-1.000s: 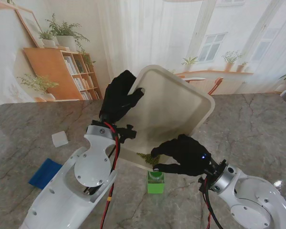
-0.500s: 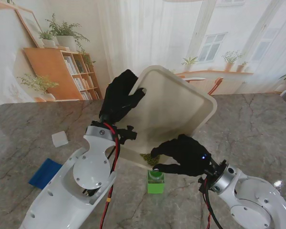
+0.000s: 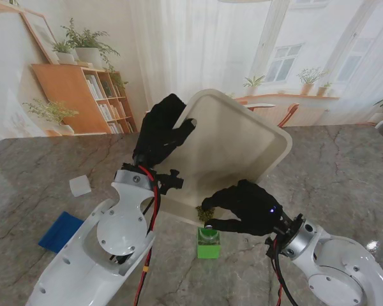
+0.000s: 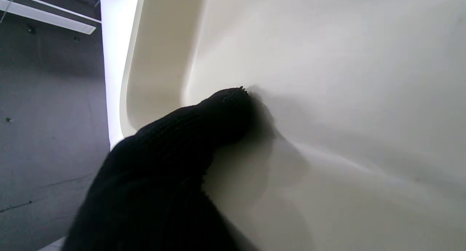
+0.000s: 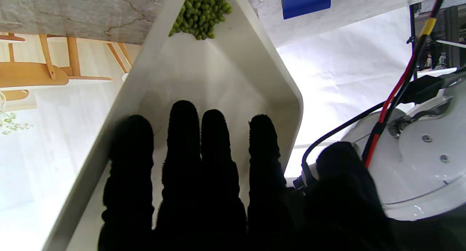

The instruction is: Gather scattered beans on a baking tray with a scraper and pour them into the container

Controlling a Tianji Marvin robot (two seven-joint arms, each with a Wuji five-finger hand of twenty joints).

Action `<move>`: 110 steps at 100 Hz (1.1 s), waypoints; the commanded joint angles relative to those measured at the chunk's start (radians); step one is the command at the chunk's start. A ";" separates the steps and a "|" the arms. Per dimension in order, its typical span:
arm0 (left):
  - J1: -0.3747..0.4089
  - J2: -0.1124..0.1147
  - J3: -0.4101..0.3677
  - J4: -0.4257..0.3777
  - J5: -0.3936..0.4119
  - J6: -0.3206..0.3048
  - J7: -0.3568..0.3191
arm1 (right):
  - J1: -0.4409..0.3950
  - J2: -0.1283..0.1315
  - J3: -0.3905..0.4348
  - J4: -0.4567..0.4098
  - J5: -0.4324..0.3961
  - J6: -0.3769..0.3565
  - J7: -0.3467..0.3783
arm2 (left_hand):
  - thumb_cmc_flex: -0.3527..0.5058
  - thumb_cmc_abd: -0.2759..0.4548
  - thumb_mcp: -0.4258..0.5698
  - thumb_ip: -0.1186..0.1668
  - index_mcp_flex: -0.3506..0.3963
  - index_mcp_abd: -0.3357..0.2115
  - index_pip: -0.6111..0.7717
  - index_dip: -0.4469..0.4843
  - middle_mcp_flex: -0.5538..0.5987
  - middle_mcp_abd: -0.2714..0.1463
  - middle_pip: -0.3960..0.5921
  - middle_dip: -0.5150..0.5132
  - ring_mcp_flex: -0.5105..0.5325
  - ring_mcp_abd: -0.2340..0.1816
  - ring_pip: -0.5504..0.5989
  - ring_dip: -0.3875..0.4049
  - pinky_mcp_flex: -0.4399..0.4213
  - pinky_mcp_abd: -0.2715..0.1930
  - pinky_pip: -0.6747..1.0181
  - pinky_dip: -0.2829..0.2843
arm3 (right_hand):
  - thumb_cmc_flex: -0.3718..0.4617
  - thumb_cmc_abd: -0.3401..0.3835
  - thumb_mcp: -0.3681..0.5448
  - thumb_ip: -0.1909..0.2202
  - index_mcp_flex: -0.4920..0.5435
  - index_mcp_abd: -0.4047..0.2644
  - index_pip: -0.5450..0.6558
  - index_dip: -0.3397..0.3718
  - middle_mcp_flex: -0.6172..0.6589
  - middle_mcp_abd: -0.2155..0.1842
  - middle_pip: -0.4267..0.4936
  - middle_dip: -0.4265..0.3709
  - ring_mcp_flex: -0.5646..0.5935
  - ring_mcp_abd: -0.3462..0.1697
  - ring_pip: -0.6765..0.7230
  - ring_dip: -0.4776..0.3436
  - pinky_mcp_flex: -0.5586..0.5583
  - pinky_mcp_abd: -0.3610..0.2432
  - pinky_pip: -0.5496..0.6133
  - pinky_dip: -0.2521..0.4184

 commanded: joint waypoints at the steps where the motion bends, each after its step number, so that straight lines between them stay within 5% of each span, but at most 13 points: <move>1: 0.008 -0.002 0.004 -0.018 -0.002 -0.014 -0.001 | -0.001 0.003 0.001 0.003 0.001 0.002 0.016 | 0.062 0.032 0.089 0.092 0.023 -0.004 0.024 0.014 0.068 -0.133 0.051 0.014 0.062 -0.089 0.037 0.006 0.088 -0.202 0.148 0.091 | 0.008 0.034 -0.023 0.035 -0.006 -0.011 -0.004 -0.017 -0.005 -0.002 -0.012 -0.010 0.006 -0.008 -0.008 -0.003 -0.009 0.036 -0.066 -0.014; 110: 0.011 0.006 -0.001 -0.004 0.034 -0.069 -0.006 | 0.052 0.007 -0.033 0.026 0.005 0.011 0.037 | 0.054 0.037 0.094 0.100 0.028 -0.013 0.027 0.014 0.073 -0.145 0.055 0.017 0.064 -0.093 0.039 0.004 0.088 -0.206 0.153 0.089 | 0.009 0.035 -0.023 0.035 -0.008 -0.007 -0.007 -0.018 -0.007 0.001 -0.012 -0.010 0.005 -0.010 -0.009 -0.005 -0.007 0.034 -0.068 -0.018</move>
